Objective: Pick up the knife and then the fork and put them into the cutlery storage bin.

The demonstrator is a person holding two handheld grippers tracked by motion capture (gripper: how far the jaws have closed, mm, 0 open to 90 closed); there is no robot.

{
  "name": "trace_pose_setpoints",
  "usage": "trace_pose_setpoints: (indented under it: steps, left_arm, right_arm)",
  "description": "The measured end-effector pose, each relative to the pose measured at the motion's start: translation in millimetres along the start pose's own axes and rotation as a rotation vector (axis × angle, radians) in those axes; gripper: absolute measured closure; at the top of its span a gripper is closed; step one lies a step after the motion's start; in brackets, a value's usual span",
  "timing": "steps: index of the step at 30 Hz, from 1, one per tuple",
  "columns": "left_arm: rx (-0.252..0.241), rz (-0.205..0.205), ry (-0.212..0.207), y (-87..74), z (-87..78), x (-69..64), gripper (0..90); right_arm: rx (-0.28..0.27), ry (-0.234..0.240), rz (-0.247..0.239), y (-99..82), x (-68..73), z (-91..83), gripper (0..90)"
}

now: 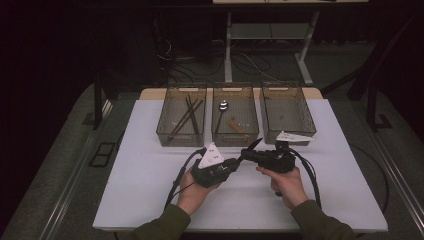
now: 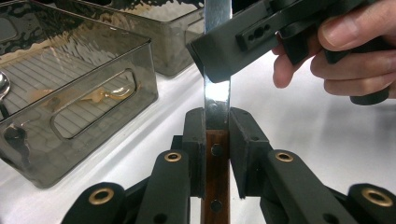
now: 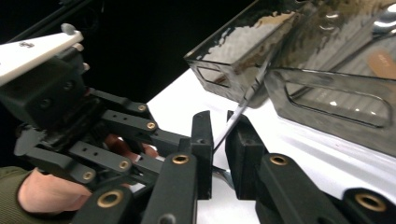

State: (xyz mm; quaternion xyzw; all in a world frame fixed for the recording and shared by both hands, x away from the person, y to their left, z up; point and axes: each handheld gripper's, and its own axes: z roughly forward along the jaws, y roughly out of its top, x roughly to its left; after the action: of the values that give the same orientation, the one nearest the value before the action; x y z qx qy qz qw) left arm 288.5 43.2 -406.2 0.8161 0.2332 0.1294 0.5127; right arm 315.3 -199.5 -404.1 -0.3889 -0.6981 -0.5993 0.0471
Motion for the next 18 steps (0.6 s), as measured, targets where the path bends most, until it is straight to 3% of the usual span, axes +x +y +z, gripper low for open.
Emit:
trace_pose_setpoints:
  steps: [4,8,13,18]
  left_arm:
    - [-0.003,0.003,-0.01,-0.2,0.6,-0.3,76.4]
    - [-0.008,0.001,-0.052,-0.6,-2.0,3.2,75.0]
    - [-0.006,0.003,-0.065,-4.7,-14.1,12.6,66.7]
    - [0.035,-0.015,-0.098,-16.2,-31.3,26.1,56.0]
  right_arm:
    - [0.003,0.015,-0.014,2.2,5.2,0.2,88.1]
    - [0.009,0.016,-0.07,3.4,8.7,-1.3,89.4]
    - [0.006,-0.038,-0.116,7.5,7.3,-12.6,89.4]
    - [0.015,-0.115,-0.153,16.2,3.4,-30.5,89.5]
